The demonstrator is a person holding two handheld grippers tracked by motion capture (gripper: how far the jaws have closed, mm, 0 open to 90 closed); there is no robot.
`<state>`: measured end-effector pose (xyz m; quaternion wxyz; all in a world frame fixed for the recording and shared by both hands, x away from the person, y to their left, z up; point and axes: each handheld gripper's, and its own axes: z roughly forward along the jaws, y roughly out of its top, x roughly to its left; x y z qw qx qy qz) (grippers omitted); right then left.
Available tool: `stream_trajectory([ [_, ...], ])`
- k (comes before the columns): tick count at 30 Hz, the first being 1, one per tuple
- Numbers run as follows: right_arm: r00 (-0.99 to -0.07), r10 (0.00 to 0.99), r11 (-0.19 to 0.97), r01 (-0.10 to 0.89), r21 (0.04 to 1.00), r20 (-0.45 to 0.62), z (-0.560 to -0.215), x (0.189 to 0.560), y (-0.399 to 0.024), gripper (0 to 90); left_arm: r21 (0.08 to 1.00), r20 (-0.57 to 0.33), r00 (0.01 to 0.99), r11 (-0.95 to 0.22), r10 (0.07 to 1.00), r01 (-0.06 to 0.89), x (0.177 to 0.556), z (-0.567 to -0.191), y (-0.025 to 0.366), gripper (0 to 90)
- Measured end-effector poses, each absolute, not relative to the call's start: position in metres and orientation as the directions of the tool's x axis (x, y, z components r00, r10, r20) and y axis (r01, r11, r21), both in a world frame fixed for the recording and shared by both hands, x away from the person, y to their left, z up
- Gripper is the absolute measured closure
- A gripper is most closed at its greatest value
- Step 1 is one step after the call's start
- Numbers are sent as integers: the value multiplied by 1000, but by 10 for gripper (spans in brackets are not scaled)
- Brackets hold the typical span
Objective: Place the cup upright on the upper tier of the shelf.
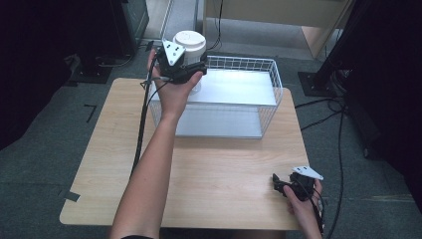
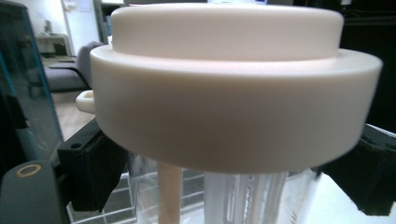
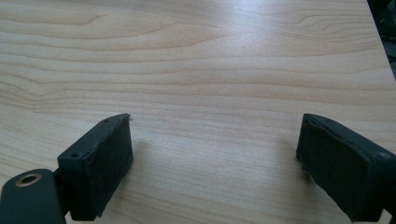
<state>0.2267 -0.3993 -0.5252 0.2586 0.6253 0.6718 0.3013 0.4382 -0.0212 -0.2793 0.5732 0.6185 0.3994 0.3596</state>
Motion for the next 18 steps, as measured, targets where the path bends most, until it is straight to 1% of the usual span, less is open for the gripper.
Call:
stream_trajectory([
  [2, -85, 996, 37, 685, 728, 29, -525, 227, -399, 107, 996, -16, 415, -22, 910, 87, 437, -278, -20, 55],
  [3, -85, 996, 37, 684, 729, 28, -525, 227, -399, 107, 996, -23, 413, -16, 911, 92, 437, -278, -18, 22],
  [6, -85, 996, 37, 685, 728, 28, -525, 227, -399, 107, 995, -40, 407, 0, 913, 97, 433, -279, -15, 5],
  [11, -85, 996, 38, 684, 729, 28, -525, 227, -399, 106, 994, -33, 402, -12, 915, 107, 425, -286, -9, 0],
  [15, -86, 996, 39, 685, 728, 27, -525, 227, -399, 106, 993, -52, 396, 5, 917, 121, 415, -294, -6, 0],
  [18, -86, 996, 39, 684, 728, 28, -525, 227, -399, 106, 992, -39, 394, -11, 918, 123, 407, -301, -5, 0],
])
